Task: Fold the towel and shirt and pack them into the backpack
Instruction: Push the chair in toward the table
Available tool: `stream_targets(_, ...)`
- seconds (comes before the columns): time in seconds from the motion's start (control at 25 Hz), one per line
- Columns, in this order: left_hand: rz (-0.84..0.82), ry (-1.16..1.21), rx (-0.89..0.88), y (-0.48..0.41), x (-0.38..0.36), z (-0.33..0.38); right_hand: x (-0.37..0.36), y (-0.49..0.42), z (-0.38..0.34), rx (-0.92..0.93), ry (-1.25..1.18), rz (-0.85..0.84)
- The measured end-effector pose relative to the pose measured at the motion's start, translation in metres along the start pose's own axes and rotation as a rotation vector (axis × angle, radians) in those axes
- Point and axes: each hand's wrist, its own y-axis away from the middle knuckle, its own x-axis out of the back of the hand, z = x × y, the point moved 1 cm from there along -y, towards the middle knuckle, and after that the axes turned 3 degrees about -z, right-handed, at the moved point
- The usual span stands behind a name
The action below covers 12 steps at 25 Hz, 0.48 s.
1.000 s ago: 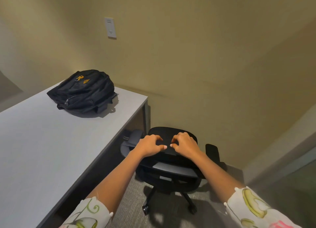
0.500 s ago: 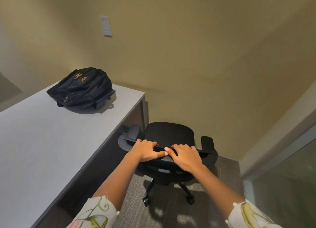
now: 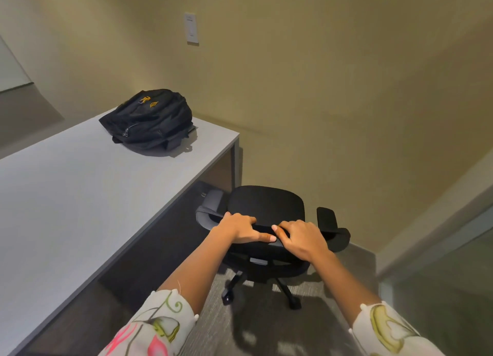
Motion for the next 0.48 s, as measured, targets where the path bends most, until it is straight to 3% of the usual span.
stream_targets(0.36,-0.002,0.086,0.129,0.042,-0.022,0.034,0.005,0.028,0.012,0.169,-0.005,-0.033)
stream_targets(0.48,0.077,0.1,0.154,0.061,-0.036,0.042,0.006,0.035,0.015,0.251,-0.001,-0.037)
